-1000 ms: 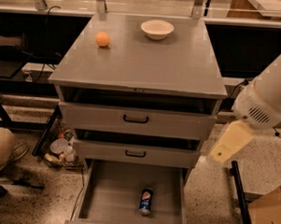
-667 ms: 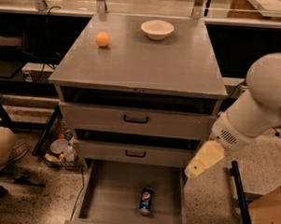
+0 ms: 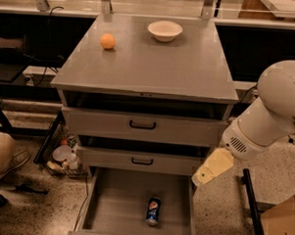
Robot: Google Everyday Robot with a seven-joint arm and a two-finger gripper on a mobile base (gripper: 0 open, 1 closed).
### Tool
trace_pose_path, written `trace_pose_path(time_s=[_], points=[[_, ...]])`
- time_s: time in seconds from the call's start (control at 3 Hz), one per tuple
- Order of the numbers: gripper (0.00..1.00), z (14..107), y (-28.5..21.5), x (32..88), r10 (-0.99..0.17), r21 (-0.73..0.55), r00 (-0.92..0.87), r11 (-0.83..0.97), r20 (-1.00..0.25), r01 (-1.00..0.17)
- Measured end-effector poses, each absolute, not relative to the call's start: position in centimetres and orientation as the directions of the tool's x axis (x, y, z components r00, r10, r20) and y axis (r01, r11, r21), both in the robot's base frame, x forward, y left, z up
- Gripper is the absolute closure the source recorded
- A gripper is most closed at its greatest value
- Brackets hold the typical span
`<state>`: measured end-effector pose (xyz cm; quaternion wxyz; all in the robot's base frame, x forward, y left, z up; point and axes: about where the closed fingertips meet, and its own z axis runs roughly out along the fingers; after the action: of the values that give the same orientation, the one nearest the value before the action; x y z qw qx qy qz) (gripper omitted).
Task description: Pick pepsi can from bottom drawer and place on counter
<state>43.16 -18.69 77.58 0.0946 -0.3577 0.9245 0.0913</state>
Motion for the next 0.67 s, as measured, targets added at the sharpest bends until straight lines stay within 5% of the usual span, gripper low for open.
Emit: trace_pose_path(time_s=[0.67], points=[[0.00, 67.8, -13.3, 45.1, -0.527, 0.199, -0.829, 0.806, -0.187, -0.557]])
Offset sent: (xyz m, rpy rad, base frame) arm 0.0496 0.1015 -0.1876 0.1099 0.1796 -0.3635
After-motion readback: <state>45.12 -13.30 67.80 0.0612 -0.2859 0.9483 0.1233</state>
